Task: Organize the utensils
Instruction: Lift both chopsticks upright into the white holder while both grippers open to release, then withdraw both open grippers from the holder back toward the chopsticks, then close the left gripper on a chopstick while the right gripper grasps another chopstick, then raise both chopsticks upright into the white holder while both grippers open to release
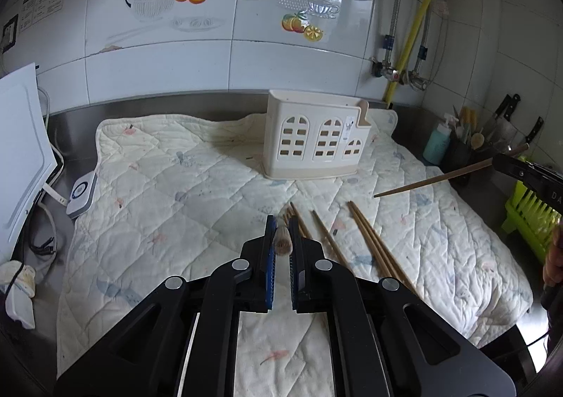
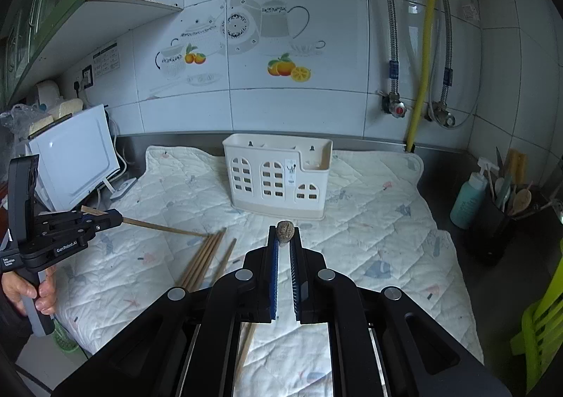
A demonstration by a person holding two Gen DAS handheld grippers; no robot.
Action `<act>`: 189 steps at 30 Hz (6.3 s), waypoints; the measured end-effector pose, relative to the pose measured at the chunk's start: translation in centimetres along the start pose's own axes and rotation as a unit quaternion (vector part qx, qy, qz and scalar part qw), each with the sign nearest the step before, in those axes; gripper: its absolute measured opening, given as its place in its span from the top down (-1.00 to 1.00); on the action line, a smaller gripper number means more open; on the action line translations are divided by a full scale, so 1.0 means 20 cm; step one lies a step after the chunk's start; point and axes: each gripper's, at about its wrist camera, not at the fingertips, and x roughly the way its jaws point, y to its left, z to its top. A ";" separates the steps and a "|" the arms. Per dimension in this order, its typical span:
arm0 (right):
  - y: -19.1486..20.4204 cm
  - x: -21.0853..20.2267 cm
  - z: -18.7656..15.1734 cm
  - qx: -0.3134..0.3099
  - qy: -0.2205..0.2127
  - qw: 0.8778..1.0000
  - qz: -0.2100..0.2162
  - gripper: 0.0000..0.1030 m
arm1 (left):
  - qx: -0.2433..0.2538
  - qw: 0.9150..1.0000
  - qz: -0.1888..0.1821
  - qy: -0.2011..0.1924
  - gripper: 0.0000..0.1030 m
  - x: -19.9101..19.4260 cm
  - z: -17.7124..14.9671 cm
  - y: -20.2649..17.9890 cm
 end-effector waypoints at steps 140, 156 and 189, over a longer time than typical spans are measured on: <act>0.16 0.14 -0.60 0.042 0.088 0.995 -0.025 0.85 | -0.032 0.994 0.011 0.103 0.90 0.27 -0.55 -0.11; 0.09 0.07 -0.16 0.019 0.015 1.000 -0.001 0.86 | -0.015 1.000 0.009 0.025 0.91 0.13 -0.29 -0.05; -0.31 0.40 0.86 -0.001 -0.010 1.000 -0.022 0.87 | 0.058 0.995 -0.037 -0.072 0.91 0.06 0.62 -0.21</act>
